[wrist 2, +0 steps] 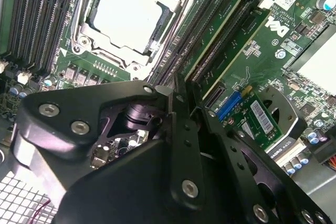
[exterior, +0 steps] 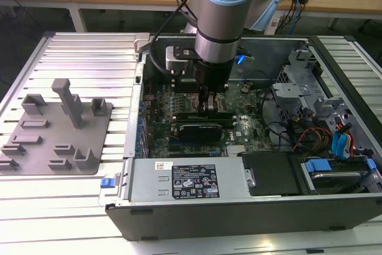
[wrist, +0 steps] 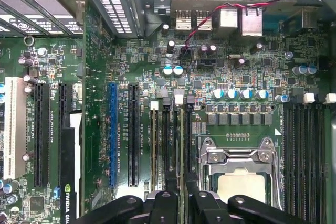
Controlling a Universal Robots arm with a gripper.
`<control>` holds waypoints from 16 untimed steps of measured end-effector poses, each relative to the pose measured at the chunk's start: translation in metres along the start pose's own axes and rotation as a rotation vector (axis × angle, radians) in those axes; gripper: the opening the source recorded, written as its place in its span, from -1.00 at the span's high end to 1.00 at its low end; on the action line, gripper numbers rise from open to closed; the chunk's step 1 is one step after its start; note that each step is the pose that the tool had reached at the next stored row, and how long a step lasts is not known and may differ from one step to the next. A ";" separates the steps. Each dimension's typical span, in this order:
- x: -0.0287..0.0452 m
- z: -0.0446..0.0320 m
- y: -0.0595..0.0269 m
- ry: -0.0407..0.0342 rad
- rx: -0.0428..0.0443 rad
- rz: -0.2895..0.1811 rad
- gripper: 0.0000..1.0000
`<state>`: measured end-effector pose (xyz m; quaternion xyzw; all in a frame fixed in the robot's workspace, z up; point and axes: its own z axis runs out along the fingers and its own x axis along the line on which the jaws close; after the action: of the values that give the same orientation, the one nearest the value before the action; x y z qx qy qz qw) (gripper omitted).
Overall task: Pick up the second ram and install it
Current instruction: 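Insert the second ram into the second slot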
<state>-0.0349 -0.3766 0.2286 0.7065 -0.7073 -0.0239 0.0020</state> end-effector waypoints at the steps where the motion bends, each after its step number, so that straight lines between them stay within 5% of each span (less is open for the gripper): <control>1: -0.0001 -0.0010 0.0000 -0.0003 0.0002 0.000 0.65; 5: -0.0007 -0.0193 0.0007 -0.0003 0.0008 0.000 0.65; 10: -0.0006 -0.0198 -0.0110 -0.0002 0.0007 0.000 0.65; 16: -0.0007 -0.0198 -0.0119 -0.0003 0.0007 0.000 0.84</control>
<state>-0.0223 -0.3765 0.2480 0.7066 -0.7073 -0.0237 0.0017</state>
